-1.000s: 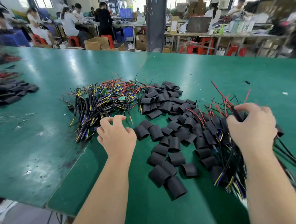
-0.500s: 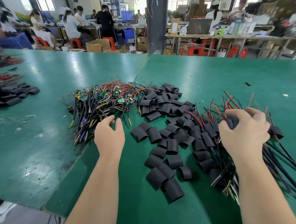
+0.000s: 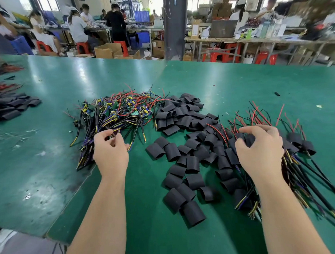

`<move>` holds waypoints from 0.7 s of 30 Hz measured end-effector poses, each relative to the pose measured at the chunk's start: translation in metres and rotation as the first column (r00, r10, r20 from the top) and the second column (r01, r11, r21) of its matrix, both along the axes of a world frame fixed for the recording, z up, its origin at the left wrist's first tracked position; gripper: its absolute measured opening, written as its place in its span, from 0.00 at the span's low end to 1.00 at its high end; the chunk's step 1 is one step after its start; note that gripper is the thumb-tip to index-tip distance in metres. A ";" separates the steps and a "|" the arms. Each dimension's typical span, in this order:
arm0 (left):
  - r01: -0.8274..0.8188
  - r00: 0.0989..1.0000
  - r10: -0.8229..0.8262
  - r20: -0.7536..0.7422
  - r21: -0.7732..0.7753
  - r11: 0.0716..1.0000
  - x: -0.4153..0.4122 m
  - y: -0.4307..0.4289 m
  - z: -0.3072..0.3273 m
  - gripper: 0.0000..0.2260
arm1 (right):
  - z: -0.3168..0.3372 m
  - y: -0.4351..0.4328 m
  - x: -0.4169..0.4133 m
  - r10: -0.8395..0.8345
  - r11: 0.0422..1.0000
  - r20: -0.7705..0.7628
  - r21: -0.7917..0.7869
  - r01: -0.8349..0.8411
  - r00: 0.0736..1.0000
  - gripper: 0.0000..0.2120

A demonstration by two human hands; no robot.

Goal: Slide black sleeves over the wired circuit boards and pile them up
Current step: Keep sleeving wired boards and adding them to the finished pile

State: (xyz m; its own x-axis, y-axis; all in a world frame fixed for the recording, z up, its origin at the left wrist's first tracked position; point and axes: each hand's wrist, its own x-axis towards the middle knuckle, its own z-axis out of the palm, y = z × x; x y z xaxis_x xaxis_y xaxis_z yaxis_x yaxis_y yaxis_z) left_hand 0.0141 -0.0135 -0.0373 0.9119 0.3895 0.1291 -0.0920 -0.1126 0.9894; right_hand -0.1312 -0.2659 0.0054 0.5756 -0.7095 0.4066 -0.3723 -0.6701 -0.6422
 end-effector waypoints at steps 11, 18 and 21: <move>0.224 0.968 -0.195 0.159 -0.189 0.956 -0.008 0.002 0.020 0.15 | 0.001 0.004 0.003 0.029 0.999 0.050 0.016 -0.029 0.998 0.10; 0.167 0.979 -0.057 -0.195 0.610 0.775 -0.008 0.039 0.041 0.10 | 0.000 0.005 0.003 0.055 0.998 0.055 0.039 -0.057 0.997 0.10; -0.058 0.991 0.119 -0.052 0.645 0.762 -0.004 0.057 0.065 0.19 | 0.000 0.007 0.003 0.062 0.997 0.056 0.048 -0.065 0.996 0.10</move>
